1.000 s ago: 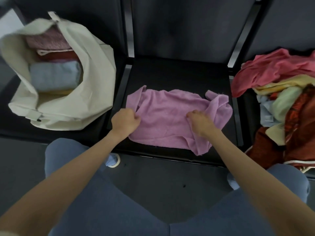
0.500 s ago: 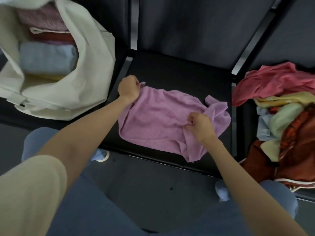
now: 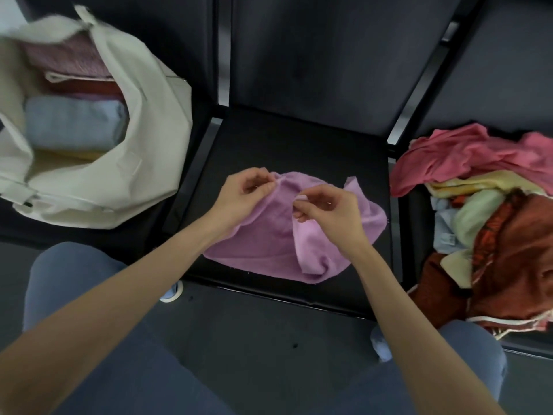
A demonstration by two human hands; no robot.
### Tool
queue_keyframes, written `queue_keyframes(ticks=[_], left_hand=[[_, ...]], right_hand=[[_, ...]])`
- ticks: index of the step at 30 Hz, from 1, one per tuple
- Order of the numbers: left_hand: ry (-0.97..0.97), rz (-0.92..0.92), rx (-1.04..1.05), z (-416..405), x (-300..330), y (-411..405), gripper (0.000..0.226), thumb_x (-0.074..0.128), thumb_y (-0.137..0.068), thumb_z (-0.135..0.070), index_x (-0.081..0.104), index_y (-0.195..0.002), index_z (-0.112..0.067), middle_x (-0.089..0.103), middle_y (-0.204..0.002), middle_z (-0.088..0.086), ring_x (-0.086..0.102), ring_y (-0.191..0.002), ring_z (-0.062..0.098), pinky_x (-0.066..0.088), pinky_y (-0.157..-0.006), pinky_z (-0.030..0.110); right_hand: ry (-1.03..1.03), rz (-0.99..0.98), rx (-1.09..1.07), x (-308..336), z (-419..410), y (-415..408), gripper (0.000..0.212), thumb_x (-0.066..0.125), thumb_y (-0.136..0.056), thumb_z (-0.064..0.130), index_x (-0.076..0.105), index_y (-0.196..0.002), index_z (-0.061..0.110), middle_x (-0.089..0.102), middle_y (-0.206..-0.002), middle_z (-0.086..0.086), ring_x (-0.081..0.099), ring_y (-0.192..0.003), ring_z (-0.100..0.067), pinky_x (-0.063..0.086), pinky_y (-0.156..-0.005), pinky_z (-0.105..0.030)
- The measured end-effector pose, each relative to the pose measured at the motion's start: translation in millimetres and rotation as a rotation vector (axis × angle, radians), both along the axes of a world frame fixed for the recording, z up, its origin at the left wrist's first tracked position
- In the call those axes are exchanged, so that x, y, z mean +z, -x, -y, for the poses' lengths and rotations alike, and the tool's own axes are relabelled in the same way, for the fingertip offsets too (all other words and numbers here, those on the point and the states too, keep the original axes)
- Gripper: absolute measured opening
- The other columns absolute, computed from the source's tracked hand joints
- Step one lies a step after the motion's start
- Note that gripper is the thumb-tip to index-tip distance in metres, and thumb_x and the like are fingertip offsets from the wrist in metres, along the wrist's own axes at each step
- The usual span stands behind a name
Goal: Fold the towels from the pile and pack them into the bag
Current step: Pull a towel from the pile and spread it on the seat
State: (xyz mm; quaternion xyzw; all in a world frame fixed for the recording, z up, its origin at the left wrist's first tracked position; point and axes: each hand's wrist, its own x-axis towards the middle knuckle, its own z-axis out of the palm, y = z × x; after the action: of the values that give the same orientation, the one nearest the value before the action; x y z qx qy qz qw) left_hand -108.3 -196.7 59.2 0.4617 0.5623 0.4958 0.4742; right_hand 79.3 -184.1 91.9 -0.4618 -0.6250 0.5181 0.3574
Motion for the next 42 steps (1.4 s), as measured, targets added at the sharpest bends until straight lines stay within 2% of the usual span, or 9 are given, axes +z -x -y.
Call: queue_keyframes(ticks=[8,14,18,22,26,30,35,38,42], left_hand=[[-0.081,-0.068,-0.157,11,0,3,0.021,0.064,-0.088,-0.001,0.069,-0.089,-0.022,0.069,-0.09,0.0,0.066,-0.09,0.014,0.052,-0.086,0.029],[-0.071,-0.054,-0.121,15,3,6,0.013,0.068,-0.086,-0.004,0.07,-0.088,-0.017,0.072,-0.089,0.005,0.069,-0.089,0.019,0.055,-0.084,0.028],[-0.066,-0.207,-0.136,23,4,19,0.02,0.077,-0.078,-0.009,0.07,-0.083,-0.027,0.072,-0.08,-0.009,0.069,-0.08,0.01,0.056,-0.08,0.025],[0.124,-0.547,-0.111,37,-15,41,0.021,0.085,-0.07,-0.024,0.07,-0.086,-0.021,0.067,-0.079,-0.016,0.065,-0.076,0.003,0.054,-0.076,0.024],[0.344,-0.673,0.029,61,-49,52,0.024,0.079,-0.076,-0.032,0.07,-0.089,-0.013,0.07,-0.085,-0.002,0.066,-0.081,0.015,0.051,-0.075,0.027],[0.409,-0.625,0.016,71,-57,47,0.017,0.073,-0.074,-0.02,0.071,-0.09,-0.015,0.07,-0.084,-0.001,0.068,-0.088,0.02,0.051,-0.076,0.028],[0.482,-0.598,-0.08,81,-51,14,0.046,0.07,-0.067,-0.036,0.056,-0.108,-0.021,0.061,-0.099,-0.004,0.061,-0.091,0.017,0.046,-0.072,0.029],[0.387,-0.727,-0.036,88,-58,3,0.028,0.067,-0.076,-0.024,0.06,-0.103,-0.017,0.062,-0.094,0.0,0.061,-0.085,0.021,0.042,-0.065,0.029],[0.269,-0.674,0.094,88,-52,4,0.02,0.059,-0.082,-0.003,0.072,-0.095,-0.008,0.066,-0.081,0.0,0.063,-0.079,0.02,0.039,-0.065,0.025]], right_hand=[[0.047,-0.062,0.075,-7,-5,10,0.045,0.069,-0.082,0.0,0.058,-0.125,0.007,0.07,-0.096,-0.014,0.071,-0.08,-0.023,0.057,-0.075,-0.027],[0.084,-0.018,0.121,-8,-8,18,0.022,0.065,-0.085,0.0,0.066,-0.107,0.0,0.07,-0.089,-0.014,0.071,-0.075,-0.022,0.057,-0.072,-0.025],[0.097,-0.02,0.07,-4,-2,17,0.014,0.065,-0.085,0.001,0.066,-0.098,0.005,0.071,-0.083,-0.01,0.071,-0.073,-0.016,0.057,-0.068,-0.022],[0.092,-0.072,-0.051,2,2,9,0.012,0.066,-0.085,0.002,0.067,-0.094,0.01,0.071,-0.081,-0.009,0.071,-0.071,-0.016,0.058,-0.069,-0.022],[0.095,-0.117,-0.149,8,2,-1,0.015,0.068,-0.084,0.004,0.068,-0.099,0.005,0.072,-0.083,-0.01,0.071,-0.071,-0.018,0.058,-0.069,-0.023],[0.067,-0.111,-0.212,13,6,-10,0.021,0.069,-0.084,0.005,0.067,-0.105,0.0,0.072,-0.084,-0.012,0.072,-0.073,-0.02,0.059,-0.071,-0.026],[0.05,-0.099,-0.232,21,11,-16,0.018,0.068,-0.084,0.005,0.068,-0.102,0.003,0.072,-0.082,-0.01,0.072,-0.074,-0.021,0.059,-0.072,-0.027],[0.028,-0.1,-0.248,27,14,-20,0.016,0.069,-0.084,0.005,0.068,-0.1,0.006,0.072,-0.081,-0.008,0.072,-0.073,-0.019,0.058,-0.069,-0.024],[0.021,-0.175,-0.381,35,15,-32,0.012,0.069,-0.084,0.004,0.069,-0.096,0.007,0.073,-0.077,-0.007,0.072,-0.069,-0.019,0.057,-0.067,-0.023]])
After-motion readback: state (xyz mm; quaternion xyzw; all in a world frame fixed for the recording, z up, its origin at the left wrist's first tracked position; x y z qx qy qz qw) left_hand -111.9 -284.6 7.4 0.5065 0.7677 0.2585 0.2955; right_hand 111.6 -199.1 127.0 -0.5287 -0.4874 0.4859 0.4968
